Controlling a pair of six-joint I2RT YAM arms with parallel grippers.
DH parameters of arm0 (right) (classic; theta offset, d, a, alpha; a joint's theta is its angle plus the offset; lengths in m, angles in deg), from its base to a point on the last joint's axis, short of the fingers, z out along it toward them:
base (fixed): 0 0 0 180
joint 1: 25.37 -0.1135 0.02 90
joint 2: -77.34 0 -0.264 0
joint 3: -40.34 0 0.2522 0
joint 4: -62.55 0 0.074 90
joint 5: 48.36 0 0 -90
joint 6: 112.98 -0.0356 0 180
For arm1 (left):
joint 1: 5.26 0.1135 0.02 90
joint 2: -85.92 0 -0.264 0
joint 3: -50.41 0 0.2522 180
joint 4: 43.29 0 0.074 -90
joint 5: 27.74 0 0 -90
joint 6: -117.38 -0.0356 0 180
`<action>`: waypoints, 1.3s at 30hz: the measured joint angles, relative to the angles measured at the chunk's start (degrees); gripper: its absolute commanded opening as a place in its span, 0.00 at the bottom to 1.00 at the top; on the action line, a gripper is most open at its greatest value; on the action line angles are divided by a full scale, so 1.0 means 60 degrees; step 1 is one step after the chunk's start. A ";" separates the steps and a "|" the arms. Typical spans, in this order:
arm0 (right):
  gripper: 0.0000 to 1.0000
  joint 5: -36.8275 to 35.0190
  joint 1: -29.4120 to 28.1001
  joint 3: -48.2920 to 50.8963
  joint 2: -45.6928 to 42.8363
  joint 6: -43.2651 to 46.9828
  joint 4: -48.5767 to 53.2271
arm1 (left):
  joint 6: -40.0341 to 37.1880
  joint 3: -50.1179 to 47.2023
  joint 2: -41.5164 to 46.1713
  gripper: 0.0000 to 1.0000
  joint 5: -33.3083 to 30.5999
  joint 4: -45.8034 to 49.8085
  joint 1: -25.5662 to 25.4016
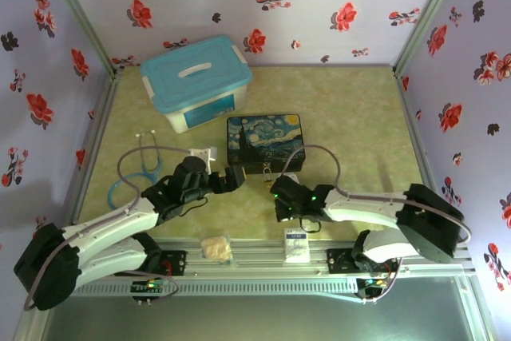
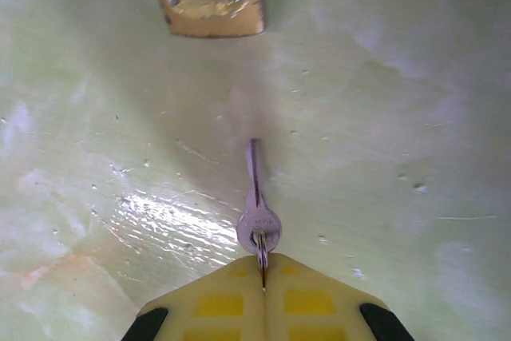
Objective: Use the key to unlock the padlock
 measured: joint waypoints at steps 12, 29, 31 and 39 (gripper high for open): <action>0.00 0.1169 0.0889 0.0273 -0.2357 0.1217 0.0113 | 0.1723 -0.0211 -0.0455 0.96 -0.0565 -0.2809 -0.1417; 0.00 0.1628 0.0929 -0.2189 -0.1625 0.1370 -0.0401 | 0.7475 -0.1388 -0.0765 1.00 -0.2160 -0.7198 -0.2146; 0.00 0.1719 0.0929 -0.2444 -0.1333 0.1373 -0.0637 | 0.7858 -0.1388 -0.0820 1.00 -0.2244 -0.7282 -0.2146; 0.00 0.1978 0.0805 -0.2958 -0.0408 0.1373 -0.1439 | 0.8790 -0.1639 -0.0820 1.00 -0.2601 -0.7260 -0.2335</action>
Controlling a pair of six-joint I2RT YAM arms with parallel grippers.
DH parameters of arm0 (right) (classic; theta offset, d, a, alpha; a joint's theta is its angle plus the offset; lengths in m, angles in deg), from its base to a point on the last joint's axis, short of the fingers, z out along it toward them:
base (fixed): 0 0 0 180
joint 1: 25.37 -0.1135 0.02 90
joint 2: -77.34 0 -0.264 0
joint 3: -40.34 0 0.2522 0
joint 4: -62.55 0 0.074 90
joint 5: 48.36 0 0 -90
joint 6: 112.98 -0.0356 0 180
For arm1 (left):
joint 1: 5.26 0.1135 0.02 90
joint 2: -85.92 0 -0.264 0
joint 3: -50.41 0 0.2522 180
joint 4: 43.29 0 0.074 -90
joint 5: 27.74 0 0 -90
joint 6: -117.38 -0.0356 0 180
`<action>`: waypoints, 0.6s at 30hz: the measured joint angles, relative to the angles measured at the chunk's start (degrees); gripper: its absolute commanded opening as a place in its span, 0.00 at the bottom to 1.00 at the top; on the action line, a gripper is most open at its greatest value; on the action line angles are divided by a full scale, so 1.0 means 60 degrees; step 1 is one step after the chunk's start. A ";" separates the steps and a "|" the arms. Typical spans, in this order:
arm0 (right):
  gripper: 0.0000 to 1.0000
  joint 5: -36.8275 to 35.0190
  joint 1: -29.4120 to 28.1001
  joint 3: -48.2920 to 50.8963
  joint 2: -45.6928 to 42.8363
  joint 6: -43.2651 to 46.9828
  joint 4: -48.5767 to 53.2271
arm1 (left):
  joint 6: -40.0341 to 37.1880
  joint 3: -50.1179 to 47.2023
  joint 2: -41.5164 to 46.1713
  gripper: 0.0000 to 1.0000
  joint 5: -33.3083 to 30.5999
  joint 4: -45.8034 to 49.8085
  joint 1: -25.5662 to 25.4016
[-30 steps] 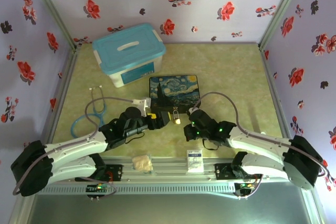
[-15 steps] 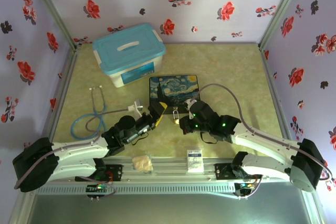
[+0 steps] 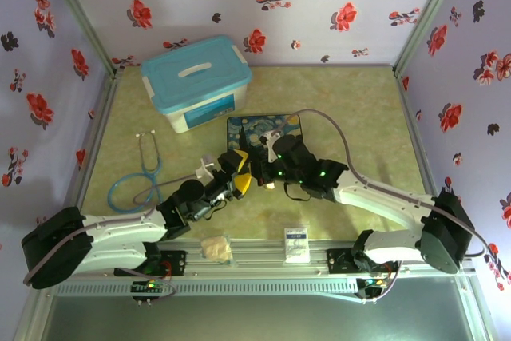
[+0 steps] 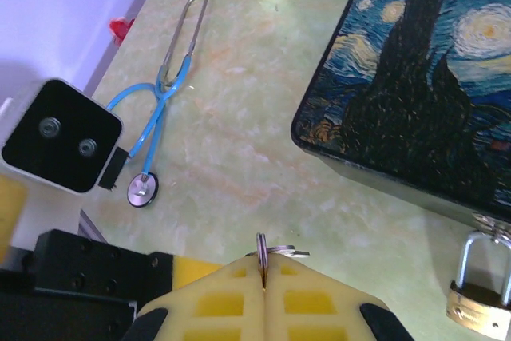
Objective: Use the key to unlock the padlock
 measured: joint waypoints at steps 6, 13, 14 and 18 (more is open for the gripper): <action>0.00 0.0219 -0.0419 -0.0033 0.0579 -0.0062 -0.0736 | 0.0302 -0.0382 0.0011 1.00 -0.0495 -0.0178 -0.0033; 0.00 0.0459 -0.0776 0.0160 0.0670 -0.0470 -0.1592 | 0.0357 -0.0674 0.0495 0.94 -0.1206 -0.0284 -0.0029; 0.00 0.0459 -0.0812 0.0222 0.0670 -0.0488 -0.1643 | 0.0331 -0.0688 0.0608 0.91 -0.1282 -0.0317 -0.0029; 0.00 0.0452 -0.0827 0.0586 0.0463 -0.0565 -0.1770 | 0.0193 -0.0929 0.1027 0.83 -0.1486 -0.0299 0.0033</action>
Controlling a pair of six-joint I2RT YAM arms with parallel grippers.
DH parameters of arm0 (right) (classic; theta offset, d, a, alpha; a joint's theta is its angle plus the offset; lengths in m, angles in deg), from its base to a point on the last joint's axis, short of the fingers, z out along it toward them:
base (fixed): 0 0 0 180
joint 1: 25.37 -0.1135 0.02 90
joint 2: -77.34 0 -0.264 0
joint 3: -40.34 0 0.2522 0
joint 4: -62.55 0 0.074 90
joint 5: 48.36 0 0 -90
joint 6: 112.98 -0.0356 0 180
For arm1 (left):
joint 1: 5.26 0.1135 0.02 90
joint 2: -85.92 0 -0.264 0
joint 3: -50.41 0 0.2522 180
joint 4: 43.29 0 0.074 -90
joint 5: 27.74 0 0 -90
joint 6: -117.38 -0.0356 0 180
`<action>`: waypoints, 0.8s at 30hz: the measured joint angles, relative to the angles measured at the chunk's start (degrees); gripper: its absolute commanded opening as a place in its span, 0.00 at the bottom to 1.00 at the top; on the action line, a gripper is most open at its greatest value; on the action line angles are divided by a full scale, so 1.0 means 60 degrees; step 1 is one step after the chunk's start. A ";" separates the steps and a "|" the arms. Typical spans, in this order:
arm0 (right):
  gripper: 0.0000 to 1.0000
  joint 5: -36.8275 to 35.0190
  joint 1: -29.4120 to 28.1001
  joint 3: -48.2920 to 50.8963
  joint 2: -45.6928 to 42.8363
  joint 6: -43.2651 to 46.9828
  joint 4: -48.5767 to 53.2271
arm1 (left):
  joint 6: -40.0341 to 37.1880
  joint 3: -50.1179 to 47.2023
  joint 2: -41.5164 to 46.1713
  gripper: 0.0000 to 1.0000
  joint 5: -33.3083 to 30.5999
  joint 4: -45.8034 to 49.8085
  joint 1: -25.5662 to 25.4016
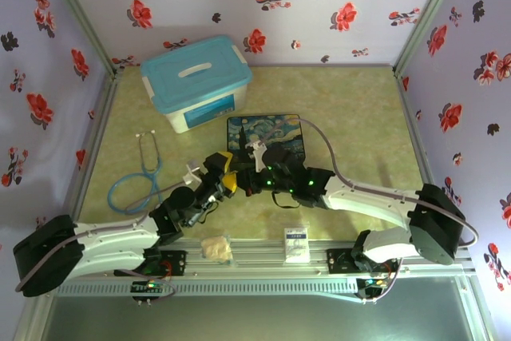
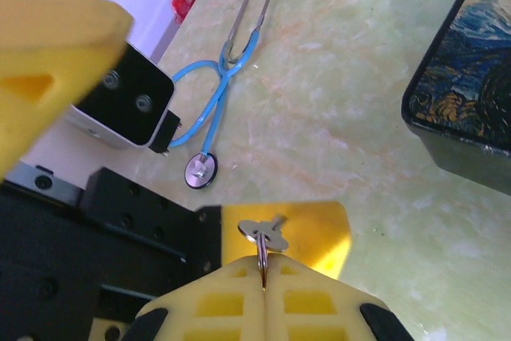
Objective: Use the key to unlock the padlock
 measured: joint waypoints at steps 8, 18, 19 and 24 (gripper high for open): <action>0.00 -0.0044 0.0000 0.0226 -0.0291 -0.0051 0.0000 | -0.0262 -0.0011 0.0922 0.73 -0.0098 0.0736 0.0011; 0.00 -0.0069 0.0000 0.0262 -0.0291 -0.0051 0.0004 | -0.0248 -0.0047 0.0448 0.31 -0.0098 0.0911 0.0062; 0.00 -0.0069 0.0000 0.0262 -0.0291 -0.0051 0.0004 | -0.0270 -0.0069 0.0386 0.28 -0.0098 0.0911 0.0066; 0.00 -0.0073 0.0000 0.0266 -0.0291 -0.0047 0.0004 | -0.0204 -0.0229 0.0095 0.00 -0.0095 0.0892 0.0066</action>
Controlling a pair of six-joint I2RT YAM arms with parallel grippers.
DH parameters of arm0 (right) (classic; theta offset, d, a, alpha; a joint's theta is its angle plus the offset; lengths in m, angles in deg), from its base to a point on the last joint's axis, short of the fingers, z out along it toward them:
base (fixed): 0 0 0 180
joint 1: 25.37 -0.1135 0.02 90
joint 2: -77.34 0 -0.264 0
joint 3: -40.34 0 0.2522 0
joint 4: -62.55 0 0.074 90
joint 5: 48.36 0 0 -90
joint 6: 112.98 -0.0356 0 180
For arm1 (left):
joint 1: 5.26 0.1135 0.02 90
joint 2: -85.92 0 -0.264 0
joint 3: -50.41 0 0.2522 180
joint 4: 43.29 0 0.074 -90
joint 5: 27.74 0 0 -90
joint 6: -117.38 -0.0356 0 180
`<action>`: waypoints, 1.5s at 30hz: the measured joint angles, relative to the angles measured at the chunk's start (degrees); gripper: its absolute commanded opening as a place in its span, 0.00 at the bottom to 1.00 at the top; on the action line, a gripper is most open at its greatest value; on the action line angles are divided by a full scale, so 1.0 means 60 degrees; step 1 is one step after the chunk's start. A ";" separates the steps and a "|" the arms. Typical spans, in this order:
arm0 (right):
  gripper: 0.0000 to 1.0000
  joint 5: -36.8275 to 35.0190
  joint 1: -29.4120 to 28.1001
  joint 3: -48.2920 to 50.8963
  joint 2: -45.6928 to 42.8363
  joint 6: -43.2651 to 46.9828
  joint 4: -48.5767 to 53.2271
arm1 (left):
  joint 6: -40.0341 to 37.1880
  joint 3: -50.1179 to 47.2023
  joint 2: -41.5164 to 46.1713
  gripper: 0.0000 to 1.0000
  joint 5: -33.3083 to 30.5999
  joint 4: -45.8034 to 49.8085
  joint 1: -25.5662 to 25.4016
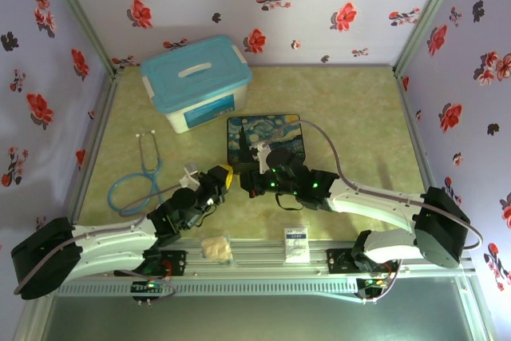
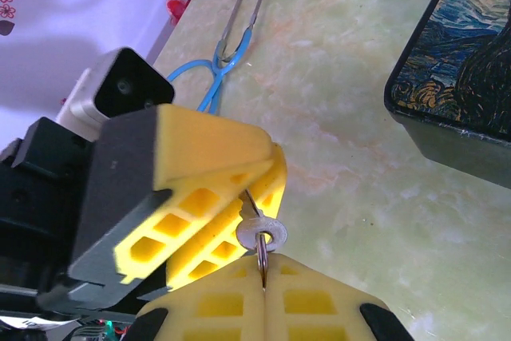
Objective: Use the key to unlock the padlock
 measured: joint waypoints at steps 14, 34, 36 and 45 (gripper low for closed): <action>0.99 0.0393 0.0809 0.0623 -0.0878 0.0062 -0.0087 | -0.1902 0.0393 0.0758 0.00 0.0197 0.1468 0.0302; 0.73 0.3344 0.2506 0.2605 0.0062 -0.2455 -0.8025 | -0.9038 0.3643 0.1555 0.00 0.3883 0.4481 0.1413; 0.72 0.3359 0.2415 0.2710 0.0211 -0.2561 -0.8765 | -0.9096 0.3643 0.1395 0.00 0.4054 0.4393 0.1446; 0.62 0.3326 0.2193 0.3060 -0.0248 -0.2535 -0.9672 | -0.8980 0.3701 0.0849 0.00 0.4302 0.3206 0.1501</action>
